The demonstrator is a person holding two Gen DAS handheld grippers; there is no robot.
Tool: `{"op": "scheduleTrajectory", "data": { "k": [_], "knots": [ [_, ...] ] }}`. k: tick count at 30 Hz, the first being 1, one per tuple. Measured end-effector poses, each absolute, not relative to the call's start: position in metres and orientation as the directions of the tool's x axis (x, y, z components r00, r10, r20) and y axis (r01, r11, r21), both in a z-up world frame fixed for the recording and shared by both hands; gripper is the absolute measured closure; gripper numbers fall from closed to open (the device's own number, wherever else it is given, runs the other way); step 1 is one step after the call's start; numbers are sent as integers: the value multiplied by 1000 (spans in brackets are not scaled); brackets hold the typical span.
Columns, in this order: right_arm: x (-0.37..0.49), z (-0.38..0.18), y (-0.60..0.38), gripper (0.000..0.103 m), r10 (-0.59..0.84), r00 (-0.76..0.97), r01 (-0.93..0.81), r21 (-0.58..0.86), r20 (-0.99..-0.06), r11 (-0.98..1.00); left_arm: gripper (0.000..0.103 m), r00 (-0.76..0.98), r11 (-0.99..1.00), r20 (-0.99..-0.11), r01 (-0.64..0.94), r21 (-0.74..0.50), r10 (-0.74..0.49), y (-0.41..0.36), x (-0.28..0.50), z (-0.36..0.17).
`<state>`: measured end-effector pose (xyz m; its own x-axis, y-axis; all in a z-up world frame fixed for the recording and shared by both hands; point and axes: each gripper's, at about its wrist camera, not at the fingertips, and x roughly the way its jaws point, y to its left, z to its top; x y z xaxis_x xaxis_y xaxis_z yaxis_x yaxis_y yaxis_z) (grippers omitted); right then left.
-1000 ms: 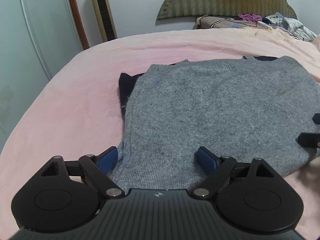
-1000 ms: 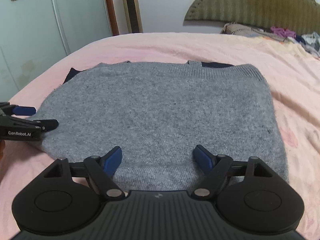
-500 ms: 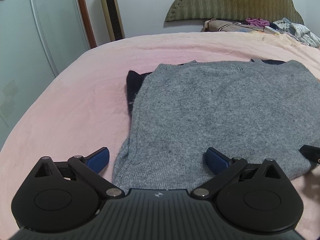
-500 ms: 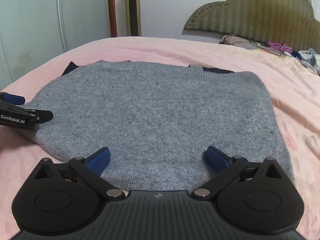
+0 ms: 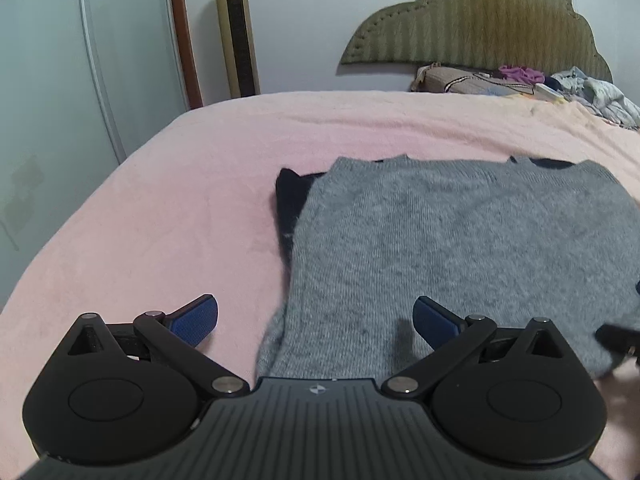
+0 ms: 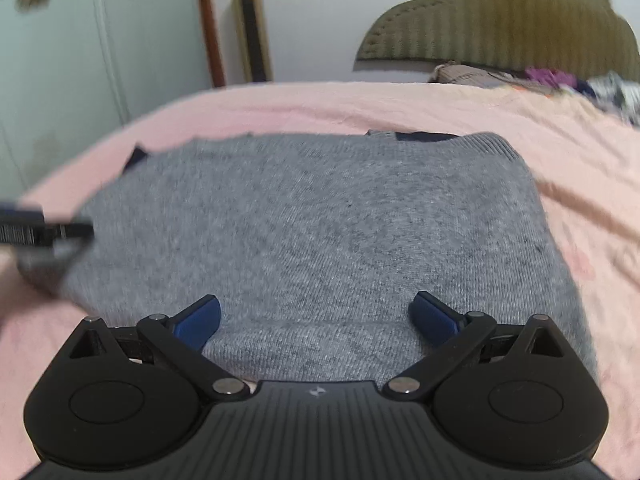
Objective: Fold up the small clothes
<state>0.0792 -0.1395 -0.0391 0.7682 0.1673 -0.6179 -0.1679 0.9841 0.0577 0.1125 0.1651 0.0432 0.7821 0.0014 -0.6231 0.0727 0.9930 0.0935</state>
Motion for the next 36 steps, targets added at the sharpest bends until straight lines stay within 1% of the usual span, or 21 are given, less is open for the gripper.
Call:
{"op": "scheduleTrajectory", "data": {
  "k": [2,5,7,10,12,18,28,36],
  "knots": [
    [79,-37,-132,0,137,768,-165,13,-625,986,0,787,992,-617,77,101,1,163,111,44],
    [79,-30,-127,0,119,770,-139,16,-626,990,0,788,989,-616,85,120,7,157,110,43],
    [83,-23,-125,0,69,776,-87,2,-627,996,0,788,988,-616,88,127,9,154,110,42],
    [91,-12,-128,0,-8,800,3,-9,-601,1000,0,793,987,-609,95,128,3,150,110,44],
    [100,-9,-135,0,-38,791,49,2,-611,999,0,794,987,-609,100,127,-2,148,110,45],
    [114,-14,-150,0,-24,761,88,66,-648,994,0,796,984,-605,104,142,4,142,110,46],
    [117,-24,-148,0,-34,737,92,50,-675,995,0,799,983,-601,102,150,9,140,114,49],
    [118,-27,-144,0,-43,733,85,29,-679,996,0,792,990,-610,70,124,21,152,126,56]
  ]
}}
